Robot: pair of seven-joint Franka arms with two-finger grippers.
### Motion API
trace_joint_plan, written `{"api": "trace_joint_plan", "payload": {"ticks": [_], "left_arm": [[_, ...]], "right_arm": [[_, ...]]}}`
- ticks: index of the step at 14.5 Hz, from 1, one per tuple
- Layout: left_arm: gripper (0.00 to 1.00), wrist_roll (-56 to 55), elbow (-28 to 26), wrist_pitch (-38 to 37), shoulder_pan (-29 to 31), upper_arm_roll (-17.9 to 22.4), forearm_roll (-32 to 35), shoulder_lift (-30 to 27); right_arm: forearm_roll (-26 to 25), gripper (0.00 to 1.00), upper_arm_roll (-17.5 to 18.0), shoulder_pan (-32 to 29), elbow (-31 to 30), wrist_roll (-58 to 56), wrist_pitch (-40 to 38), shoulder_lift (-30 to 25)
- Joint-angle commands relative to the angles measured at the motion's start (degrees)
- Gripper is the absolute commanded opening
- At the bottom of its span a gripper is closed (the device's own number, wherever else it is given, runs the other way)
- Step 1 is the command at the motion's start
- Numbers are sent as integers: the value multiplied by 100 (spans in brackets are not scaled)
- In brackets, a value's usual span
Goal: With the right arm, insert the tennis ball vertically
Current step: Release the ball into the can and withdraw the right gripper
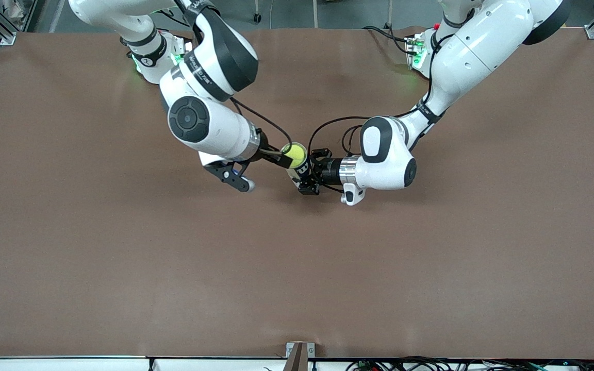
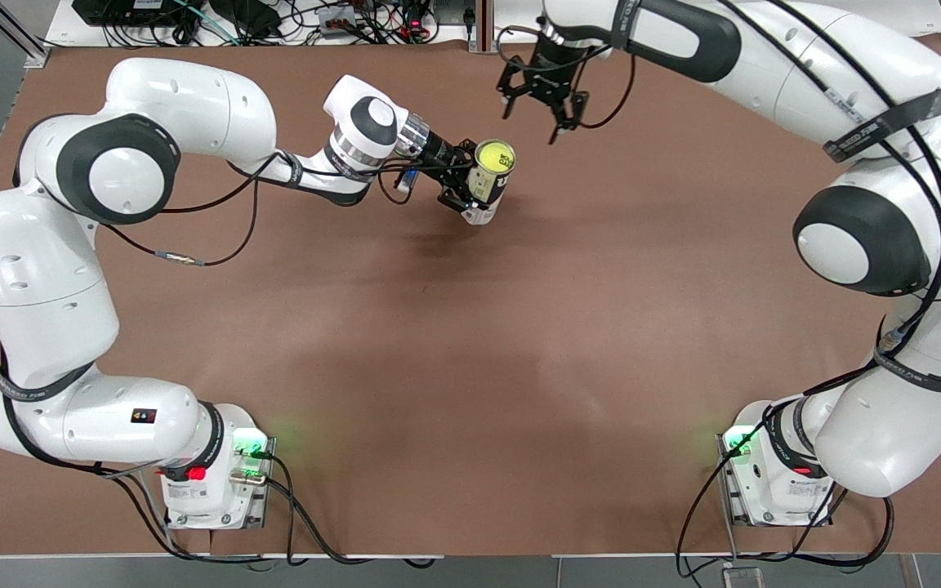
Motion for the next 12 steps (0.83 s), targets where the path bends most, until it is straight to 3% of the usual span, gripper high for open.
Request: {"api": "trace_joint_plan", "payload": {"ticks": [1, 5, 9, 12], "left_arm": [[72, 73, -174, -66, 61, -23, -110, -235], [72, 73, -183, -66, 61, -23, -110, -235], [72, 11, -183, -66, 61, -23, -110, -235], [72, -24, -183, -66, 61, -23, -118, -235]], "right_arm": [[-282, 100, 44, -356, -62, -669, -560, -359], [-1019, 100, 44, -1042, -149, -2207, -1386, -911], [-1512, 100, 44, -1762, -982, -3789, -1511, -1957], [-1706, 100, 44, -2411, -1379, -4606, -1485, -2362]]}}
